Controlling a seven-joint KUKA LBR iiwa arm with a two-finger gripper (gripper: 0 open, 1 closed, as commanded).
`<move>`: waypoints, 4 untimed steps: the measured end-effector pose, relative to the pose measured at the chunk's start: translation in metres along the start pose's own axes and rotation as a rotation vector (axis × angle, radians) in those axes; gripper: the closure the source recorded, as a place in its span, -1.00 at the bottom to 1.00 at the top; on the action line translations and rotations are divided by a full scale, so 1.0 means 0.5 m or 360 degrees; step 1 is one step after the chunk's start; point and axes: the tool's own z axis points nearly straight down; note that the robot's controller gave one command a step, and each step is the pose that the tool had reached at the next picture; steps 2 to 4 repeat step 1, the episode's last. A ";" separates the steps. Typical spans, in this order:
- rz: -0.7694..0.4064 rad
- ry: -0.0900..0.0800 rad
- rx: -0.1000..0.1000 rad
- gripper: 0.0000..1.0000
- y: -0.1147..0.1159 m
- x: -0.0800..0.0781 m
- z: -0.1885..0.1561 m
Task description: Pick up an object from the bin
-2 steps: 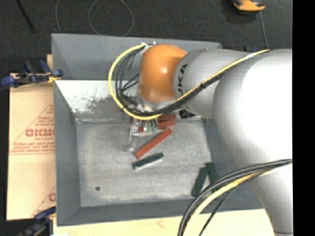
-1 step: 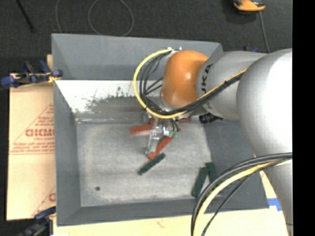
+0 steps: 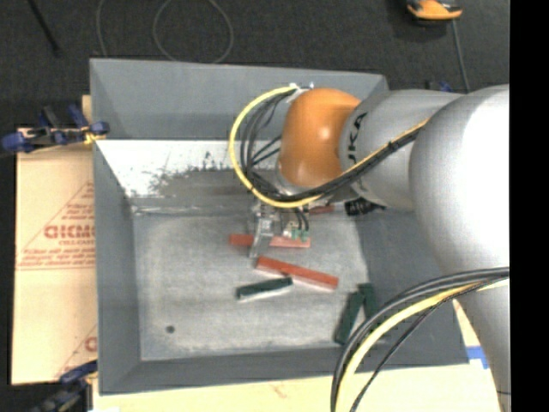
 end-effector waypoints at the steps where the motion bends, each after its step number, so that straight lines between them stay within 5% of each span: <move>1: -0.0019 -0.0016 0.0006 1.00 -0.121 -0.015 -0.427; 4: -0.0019 -0.0016 0.0006 1.00 -0.121 -0.015 -0.427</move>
Offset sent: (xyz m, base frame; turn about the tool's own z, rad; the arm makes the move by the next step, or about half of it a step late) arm -0.0033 -0.0588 0.2067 -0.0160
